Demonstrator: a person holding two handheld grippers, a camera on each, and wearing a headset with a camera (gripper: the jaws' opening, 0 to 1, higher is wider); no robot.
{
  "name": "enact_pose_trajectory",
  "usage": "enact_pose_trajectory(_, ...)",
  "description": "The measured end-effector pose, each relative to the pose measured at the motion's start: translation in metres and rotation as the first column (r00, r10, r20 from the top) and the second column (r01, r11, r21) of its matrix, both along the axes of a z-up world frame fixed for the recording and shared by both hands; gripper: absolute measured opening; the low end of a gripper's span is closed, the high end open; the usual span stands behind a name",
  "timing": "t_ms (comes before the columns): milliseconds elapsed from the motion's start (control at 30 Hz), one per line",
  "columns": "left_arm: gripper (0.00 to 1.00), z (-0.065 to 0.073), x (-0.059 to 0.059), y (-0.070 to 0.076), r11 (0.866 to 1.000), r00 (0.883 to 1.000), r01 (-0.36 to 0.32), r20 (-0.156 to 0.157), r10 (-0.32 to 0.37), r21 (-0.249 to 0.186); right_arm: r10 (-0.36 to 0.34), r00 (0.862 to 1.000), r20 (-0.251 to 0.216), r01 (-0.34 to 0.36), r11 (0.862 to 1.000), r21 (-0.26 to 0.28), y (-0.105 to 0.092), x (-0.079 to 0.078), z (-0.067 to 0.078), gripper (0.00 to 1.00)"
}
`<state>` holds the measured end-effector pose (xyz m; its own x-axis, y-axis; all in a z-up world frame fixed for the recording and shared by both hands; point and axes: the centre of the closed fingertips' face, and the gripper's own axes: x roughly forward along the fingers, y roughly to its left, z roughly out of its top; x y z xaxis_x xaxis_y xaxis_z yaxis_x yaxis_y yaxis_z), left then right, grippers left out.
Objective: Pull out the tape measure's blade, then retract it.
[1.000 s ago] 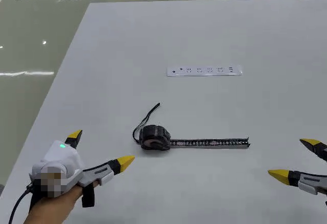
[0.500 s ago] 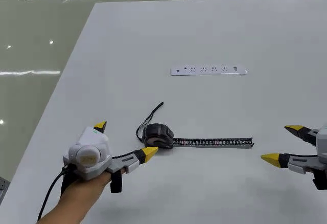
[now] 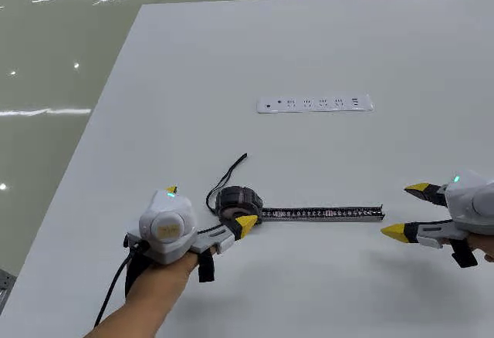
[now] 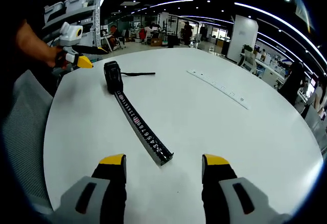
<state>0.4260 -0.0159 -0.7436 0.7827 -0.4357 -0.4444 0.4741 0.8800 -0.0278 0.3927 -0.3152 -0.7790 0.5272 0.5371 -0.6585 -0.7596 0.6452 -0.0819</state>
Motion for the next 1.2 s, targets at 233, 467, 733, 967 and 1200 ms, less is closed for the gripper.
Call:
enact_pose_trajectory(233,0.99,-0.003,0.006,-0.012,1.000,1.000,0.012,-0.001,-0.012,0.014,0.044,0.999,-0.017,-0.044,0.998,-0.035,0.005,0.005,-0.007,0.55)
enact_pose_trajectory(467,0.95,-0.018,0.012,-0.010,0.999,0.998,-0.040,-0.044,0.041,0.019,0.155,0.985,-0.075,-0.164,0.977,-0.135,0.012,0.006,-0.026,0.46)
enact_pose_trajectory(733,0.90,-0.026,0.012,-0.017,0.998,0.997,-0.050,-0.054,0.052,0.040,0.340,0.925,-0.171,-0.377,0.880,-0.289,0.018,0.006,-0.041,0.37)
enact_pose_trajectory(967,0.84,-0.025,0.014,-0.021,0.997,0.998,-0.048,-0.044,0.051,0.062,0.380,0.897,-0.225,-0.437,0.839,-0.323,0.018,0.012,-0.047,0.25)
enact_pose_trajectory(1200,0.79,-0.031,0.015,-0.028,0.995,0.995,-0.076,-0.057,0.080,0.068,0.384,0.873,-0.301,-0.471,0.825,-0.312,0.018,0.005,-0.050,0.16)
